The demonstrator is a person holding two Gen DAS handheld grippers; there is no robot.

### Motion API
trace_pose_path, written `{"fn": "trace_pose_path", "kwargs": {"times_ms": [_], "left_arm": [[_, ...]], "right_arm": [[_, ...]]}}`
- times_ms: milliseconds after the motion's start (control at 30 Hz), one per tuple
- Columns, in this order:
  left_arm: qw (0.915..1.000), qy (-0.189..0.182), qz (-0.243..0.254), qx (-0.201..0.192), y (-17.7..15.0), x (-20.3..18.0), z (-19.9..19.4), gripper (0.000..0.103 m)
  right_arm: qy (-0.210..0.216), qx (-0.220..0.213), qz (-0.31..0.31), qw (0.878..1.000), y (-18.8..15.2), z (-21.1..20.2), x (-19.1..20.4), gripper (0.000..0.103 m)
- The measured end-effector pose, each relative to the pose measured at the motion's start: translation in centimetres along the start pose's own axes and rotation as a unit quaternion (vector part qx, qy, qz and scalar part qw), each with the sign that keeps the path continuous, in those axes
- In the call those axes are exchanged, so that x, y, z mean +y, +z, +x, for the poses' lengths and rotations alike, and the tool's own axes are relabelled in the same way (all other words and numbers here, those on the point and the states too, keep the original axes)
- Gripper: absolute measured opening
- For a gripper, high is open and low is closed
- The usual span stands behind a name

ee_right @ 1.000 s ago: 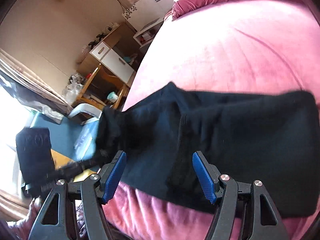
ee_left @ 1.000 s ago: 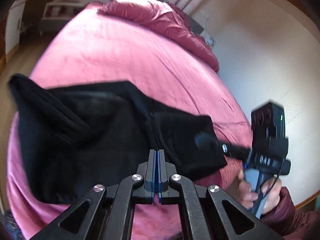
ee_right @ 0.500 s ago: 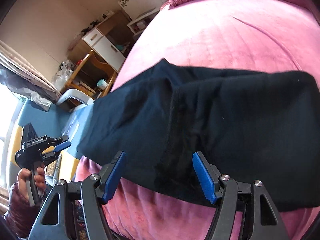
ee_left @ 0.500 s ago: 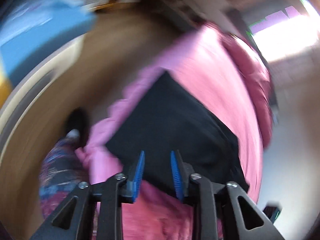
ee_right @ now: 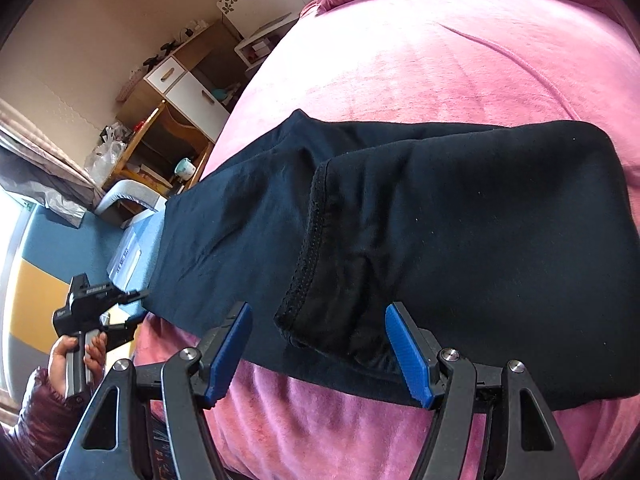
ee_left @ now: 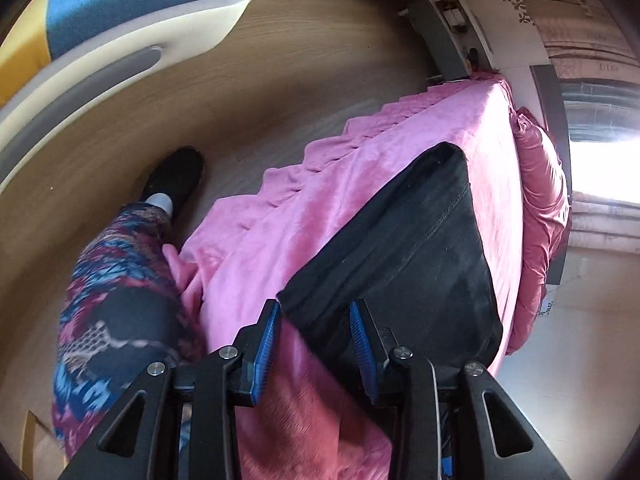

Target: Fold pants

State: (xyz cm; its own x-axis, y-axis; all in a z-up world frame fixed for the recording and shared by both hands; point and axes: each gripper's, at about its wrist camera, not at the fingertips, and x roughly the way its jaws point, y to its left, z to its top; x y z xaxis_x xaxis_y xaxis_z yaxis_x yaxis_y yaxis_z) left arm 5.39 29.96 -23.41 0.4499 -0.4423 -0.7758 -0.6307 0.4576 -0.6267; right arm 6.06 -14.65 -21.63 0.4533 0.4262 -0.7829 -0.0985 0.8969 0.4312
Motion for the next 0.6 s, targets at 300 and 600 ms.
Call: {"fn": "trace_pose_path", "kwargs": {"times_ms": [300,600], "left_arm": [[0.9851,-0.017,0.156,-0.07,-1.9,-6.3,-2.8,0.015],[0.871,-0.077,0.483,-0.05,-14.6,-19.2,-2.8,0.014]], "right_arm": [[-0.001,0.01,-0.034,0.999,1.1,0.4,1.8,0.07],[0.188,0.033,-0.043,0.981,7.1,0.3,6.5,0.08]]}}
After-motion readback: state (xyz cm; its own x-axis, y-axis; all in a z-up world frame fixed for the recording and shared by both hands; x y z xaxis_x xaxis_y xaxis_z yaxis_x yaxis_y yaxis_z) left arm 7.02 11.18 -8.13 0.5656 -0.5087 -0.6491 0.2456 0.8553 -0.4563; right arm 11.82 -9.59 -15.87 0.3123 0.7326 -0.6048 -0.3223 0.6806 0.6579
